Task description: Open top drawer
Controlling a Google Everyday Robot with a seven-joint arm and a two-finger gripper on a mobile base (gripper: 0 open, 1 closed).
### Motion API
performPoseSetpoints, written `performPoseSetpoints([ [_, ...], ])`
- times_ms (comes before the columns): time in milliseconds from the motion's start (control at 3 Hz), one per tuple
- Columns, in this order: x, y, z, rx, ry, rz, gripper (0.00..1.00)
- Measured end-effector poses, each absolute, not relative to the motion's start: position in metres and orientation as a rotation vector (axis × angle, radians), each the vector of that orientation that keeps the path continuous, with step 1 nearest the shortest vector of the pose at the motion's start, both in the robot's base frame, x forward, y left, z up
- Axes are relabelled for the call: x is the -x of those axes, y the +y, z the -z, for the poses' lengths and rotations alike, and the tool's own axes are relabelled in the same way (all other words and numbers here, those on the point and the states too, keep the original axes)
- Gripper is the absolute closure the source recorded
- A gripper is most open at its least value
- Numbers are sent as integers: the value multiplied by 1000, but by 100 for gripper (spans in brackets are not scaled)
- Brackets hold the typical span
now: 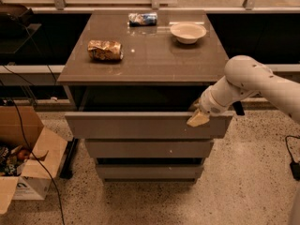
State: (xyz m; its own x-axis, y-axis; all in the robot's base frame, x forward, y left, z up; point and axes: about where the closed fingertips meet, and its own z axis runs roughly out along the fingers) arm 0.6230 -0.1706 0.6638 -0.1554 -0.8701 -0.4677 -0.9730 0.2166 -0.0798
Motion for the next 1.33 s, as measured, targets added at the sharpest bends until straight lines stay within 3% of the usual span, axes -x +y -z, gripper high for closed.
performPoseSetpoints([
  [333,-623,-171,-664,1705,2083,-336,0],
  [1000,-611,-171,-661,1739,2124,-343,0],
  [1333,-592,-175,-660,1803,2193,-381,7],
])
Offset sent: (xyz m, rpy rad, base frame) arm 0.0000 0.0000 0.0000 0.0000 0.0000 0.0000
